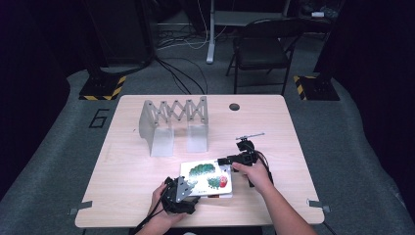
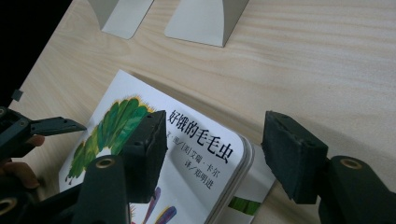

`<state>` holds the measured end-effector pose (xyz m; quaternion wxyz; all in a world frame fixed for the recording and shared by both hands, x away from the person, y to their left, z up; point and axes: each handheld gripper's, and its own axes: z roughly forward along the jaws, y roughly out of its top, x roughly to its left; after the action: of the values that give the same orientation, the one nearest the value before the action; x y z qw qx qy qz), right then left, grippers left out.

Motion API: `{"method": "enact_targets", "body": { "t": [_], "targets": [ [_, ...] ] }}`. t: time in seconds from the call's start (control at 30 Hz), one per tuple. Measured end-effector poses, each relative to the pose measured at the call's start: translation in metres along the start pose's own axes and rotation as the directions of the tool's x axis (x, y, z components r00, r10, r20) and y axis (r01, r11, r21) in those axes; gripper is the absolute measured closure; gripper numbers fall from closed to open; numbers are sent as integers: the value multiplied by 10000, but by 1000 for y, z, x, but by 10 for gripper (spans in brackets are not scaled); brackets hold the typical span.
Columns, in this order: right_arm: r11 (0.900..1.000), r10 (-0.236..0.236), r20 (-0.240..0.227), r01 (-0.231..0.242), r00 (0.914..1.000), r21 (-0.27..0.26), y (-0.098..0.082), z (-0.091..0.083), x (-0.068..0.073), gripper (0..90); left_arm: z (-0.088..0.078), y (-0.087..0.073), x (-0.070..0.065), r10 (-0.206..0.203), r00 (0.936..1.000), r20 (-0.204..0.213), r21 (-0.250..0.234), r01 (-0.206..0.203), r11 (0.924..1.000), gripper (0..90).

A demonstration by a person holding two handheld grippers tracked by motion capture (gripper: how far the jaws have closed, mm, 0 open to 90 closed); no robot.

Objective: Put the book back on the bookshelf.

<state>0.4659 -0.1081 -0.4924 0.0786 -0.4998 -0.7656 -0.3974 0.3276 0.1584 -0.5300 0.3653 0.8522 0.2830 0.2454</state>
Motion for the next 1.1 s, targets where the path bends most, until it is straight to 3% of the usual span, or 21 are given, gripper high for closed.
{"method": "enact_targets", "body": {
  "t": [0.23, 0.43, 1.1],
  "targets": [
    [9991, 379, -285, -373, 9989, 207, 0, 4, -6, 400, 3, 3, 4, 37, 10000, -24, 98, -37, 9999, 126],
    [9987, 291, -543, -267, 9981, 432, -1, 8, -2, 407, 4, 3, 4, -15, 10000, -22, 62, 15, 10000, 126],
    [9952, 816, -829, -766, 9932, 612, -4, 16, -8, 400, 4, 3, 3, 75, 10000, -32, 18, -75, 10000, 124]
  ]
}}
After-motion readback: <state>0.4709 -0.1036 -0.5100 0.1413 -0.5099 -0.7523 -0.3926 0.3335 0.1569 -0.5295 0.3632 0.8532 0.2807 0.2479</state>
